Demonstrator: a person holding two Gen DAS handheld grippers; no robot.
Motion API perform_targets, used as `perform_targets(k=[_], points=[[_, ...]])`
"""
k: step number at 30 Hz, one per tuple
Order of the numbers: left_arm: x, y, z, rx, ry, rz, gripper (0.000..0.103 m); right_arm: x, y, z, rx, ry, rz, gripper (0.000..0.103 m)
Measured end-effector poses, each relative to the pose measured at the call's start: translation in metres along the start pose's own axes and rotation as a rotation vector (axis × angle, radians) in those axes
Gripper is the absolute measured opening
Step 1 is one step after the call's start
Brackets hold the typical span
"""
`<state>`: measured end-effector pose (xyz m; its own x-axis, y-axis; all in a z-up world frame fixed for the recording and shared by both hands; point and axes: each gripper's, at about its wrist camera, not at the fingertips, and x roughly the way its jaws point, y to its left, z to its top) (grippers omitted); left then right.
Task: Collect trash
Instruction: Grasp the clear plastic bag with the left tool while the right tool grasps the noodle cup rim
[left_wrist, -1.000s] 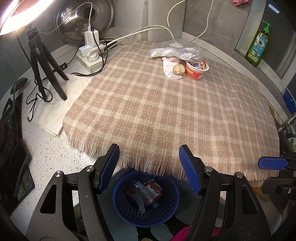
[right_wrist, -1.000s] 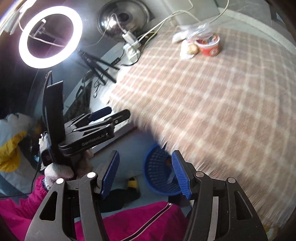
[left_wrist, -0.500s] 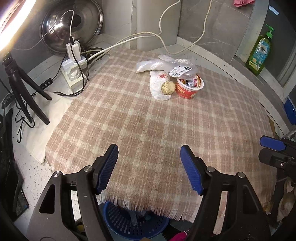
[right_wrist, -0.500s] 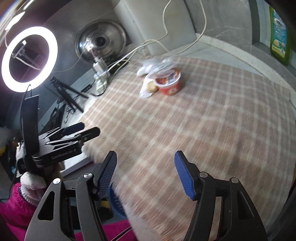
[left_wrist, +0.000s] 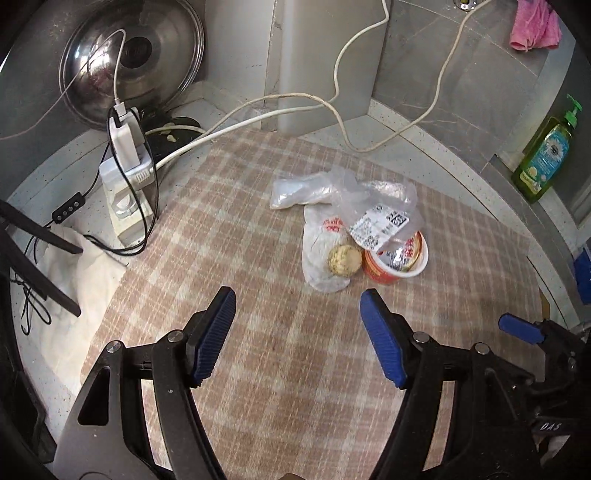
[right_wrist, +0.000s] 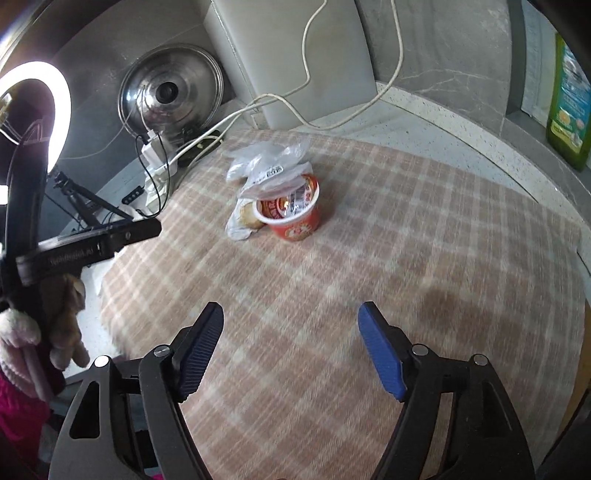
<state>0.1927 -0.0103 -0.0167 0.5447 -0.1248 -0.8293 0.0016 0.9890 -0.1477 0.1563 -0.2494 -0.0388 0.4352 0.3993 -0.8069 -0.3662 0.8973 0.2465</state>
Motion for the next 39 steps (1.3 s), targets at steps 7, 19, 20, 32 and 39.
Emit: perform_targets(k=[7,19,20,32,39], points=[[0.032,-0.018,0.043,-0.031,0.032,-0.045,0.072,0.034,0.006,0.025,-0.048,-0.008,0.001,0.077],[0.097,-0.037,0.092,-0.075,0.128,-0.065,0.072,0.073,0.003,0.045,-0.05,0.008,0.005,0.077],[0.103,-0.037,0.094,-0.086,0.137,-0.066,0.072,0.076,0.003,0.047,-0.05,0.009,0.005,0.077],[0.152,-0.035,0.104,-0.157,0.23,-0.046,0.072,0.109,0.001,0.057,-0.076,0.009,-0.029,0.077],[0.16,-0.024,0.103,-0.191,0.243,-0.064,0.028,0.117,-0.003,0.065,-0.068,0.004,-0.033,0.077]])
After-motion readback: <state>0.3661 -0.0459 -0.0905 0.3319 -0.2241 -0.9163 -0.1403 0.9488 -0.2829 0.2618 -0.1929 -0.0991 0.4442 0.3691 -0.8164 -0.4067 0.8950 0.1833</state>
